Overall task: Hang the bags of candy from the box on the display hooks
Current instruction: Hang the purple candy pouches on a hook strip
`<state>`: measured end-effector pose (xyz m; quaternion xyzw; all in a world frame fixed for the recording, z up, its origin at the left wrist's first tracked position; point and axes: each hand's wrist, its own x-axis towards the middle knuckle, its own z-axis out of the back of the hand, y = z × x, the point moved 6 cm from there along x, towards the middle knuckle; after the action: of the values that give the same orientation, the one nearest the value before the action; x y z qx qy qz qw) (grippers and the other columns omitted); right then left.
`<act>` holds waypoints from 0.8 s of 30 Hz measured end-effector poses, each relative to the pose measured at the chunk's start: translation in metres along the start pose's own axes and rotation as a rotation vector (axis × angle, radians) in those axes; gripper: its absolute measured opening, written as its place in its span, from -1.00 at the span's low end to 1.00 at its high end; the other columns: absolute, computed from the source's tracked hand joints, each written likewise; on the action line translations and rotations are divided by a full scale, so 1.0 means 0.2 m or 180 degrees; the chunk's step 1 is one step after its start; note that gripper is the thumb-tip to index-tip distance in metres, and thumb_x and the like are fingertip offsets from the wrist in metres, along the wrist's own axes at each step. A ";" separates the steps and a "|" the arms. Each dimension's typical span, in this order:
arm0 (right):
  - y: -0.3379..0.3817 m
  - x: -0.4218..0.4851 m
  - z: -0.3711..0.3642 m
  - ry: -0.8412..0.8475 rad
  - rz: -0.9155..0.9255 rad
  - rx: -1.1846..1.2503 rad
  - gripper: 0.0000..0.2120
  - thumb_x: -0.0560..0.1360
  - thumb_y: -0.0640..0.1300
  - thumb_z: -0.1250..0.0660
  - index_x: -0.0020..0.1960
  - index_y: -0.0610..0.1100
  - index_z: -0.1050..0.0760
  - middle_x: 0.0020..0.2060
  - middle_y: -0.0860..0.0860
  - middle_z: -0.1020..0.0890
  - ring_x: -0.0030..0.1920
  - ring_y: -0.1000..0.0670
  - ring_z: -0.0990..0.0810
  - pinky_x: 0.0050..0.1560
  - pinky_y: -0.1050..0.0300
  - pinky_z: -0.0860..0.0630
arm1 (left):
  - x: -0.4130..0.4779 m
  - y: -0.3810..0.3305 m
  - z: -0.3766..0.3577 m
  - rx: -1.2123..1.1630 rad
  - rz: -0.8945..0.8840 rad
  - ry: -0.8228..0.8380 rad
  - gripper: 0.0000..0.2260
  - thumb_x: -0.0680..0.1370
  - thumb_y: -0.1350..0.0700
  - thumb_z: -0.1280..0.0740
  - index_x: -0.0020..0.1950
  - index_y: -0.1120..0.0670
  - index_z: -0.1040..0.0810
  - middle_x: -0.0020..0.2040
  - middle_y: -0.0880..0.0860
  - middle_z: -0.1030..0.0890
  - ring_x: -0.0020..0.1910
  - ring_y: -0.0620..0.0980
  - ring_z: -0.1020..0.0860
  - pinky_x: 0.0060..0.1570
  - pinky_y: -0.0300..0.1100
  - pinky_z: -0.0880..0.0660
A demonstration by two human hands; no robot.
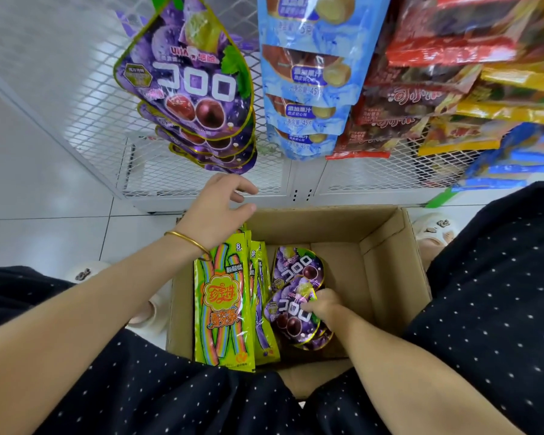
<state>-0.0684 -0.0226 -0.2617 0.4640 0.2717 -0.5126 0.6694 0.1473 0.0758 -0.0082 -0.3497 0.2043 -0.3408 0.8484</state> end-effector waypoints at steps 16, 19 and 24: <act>0.93 -0.79 0.59 -0.0101 0.2517 0.1110 -0.92 0.48 -0.19 -0.36 -0.13 -0.07 -0.47 -0.23 0.00 -0.62 -0.21 0.05 -0.59 -0.16 0.15 -0.52 | 0.05 -0.16 0.11 0.0261 -0.0224 0.0077 -0.84 0.50 0.19 -0.35 -0.25 0.17 -0.43 -0.38 -0.02 -0.29 -0.35 -0.03 -0.28 -0.37 -0.34 -0.22; 1.06 -1.00 0.64 -0.1106 0.3278 0.1128 -0.62 0.40 -0.20 -0.45 -0.03 0.12 -0.31 -0.07 0.15 -0.50 -0.05 0.11 -0.53 0.03 0.23 -0.45 | 0.07 -0.24 0.30 -0.0208 -0.0333 -0.0159 -0.80 0.50 0.24 -0.35 -0.28 0.20 -0.39 -0.41 0.01 -0.25 -0.41 -0.11 -0.22 -0.42 -0.34 -0.19; 1.25 -1.36 0.65 -0.1820 0.4246 0.0623 -0.54 0.42 -0.26 -0.42 0.12 0.16 -0.35 0.04 0.23 -0.48 0.10 0.17 -0.47 0.11 0.40 -0.33 | 0.06 -0.32 0.60 -0.0736 -0.0163 -0.0288 -0.93 0.51 0.19 -0.35 -0.16 0.16 -0.51 -0.37 0.02 -0.46 -0.54 -0.26 -0.39 -0.46 -0.44 -0.31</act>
<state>0.0634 -0.0112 0.1082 0.4365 -0.3010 -0.1189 0.8395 0.1977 0.0882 0.1179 -0.4653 0.1947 -0.3204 0.8019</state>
